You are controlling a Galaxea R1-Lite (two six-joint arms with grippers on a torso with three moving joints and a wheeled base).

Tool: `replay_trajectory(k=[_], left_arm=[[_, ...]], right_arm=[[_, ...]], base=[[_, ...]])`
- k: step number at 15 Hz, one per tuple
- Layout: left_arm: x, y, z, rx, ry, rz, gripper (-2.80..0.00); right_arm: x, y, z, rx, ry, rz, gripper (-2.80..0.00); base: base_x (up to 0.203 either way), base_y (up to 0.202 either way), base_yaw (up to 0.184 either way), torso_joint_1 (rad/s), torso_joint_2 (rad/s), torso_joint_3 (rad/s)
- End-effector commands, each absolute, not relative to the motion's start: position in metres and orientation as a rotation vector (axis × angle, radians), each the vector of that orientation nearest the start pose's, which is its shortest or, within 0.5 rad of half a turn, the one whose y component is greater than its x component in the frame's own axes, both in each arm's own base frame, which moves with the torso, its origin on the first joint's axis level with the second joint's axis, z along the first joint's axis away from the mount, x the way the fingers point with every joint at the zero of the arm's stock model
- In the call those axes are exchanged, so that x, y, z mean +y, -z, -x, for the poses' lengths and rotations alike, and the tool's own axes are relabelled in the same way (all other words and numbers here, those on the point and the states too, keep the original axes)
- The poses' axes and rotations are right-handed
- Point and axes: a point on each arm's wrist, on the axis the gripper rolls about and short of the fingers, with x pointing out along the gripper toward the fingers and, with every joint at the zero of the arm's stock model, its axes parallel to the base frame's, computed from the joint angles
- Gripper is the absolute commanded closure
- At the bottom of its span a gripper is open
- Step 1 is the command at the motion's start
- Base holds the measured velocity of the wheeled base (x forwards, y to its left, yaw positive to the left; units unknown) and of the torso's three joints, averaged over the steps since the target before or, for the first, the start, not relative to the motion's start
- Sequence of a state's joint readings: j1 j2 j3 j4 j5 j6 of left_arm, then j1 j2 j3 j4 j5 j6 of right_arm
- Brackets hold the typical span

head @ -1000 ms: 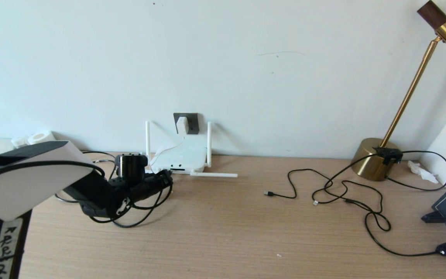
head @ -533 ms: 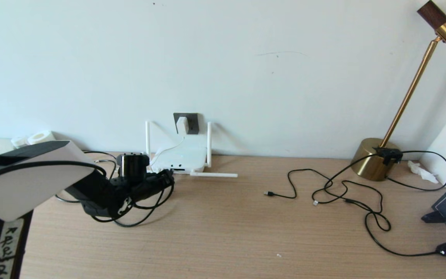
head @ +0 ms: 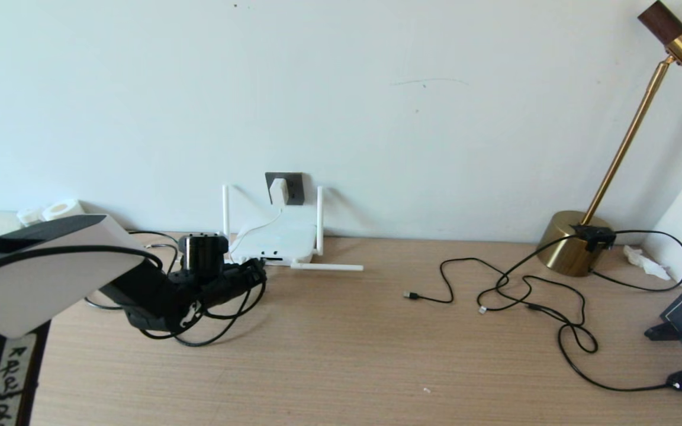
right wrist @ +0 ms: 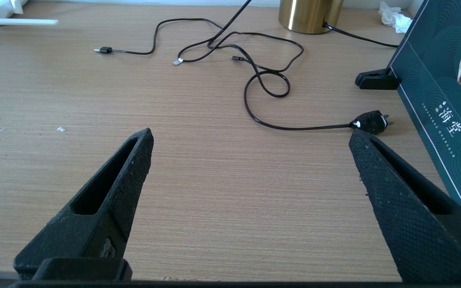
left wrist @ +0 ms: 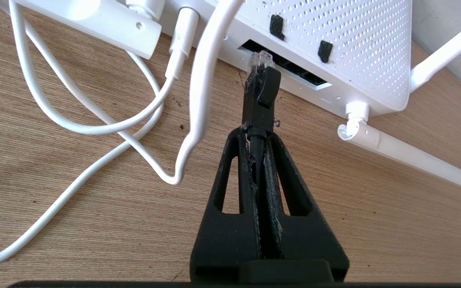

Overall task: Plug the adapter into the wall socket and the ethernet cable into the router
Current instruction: Plug cable into router interface

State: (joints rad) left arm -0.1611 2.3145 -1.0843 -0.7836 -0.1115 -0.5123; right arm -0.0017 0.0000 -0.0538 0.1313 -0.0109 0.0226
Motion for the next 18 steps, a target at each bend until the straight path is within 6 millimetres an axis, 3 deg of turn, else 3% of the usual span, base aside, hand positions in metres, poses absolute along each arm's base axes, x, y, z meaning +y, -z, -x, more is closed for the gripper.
replay_trajectory(k=[1, 18], left_arm=[[-0.0707, -0.0382, -0.4192, 0.501, 0.149, 0.493, 0.00], [-0.0684, -0.0395, -0.4216, 0.496, 0.144, 0.495, 0.00]], right_arm=[[-0.0002, -0.0768, 0.0273, 0.080, 0.013, -0.023, -2.80], [-0.0002, -0.0768, 0.0273, 0.080, 0.013, -0.023, -2.80]], base=[[0.000, 0.000, 0.000, 0.000, 0.00, 0.000], [0.000, 0.000, 0.000, 0.000, 0.00, 0.000]])
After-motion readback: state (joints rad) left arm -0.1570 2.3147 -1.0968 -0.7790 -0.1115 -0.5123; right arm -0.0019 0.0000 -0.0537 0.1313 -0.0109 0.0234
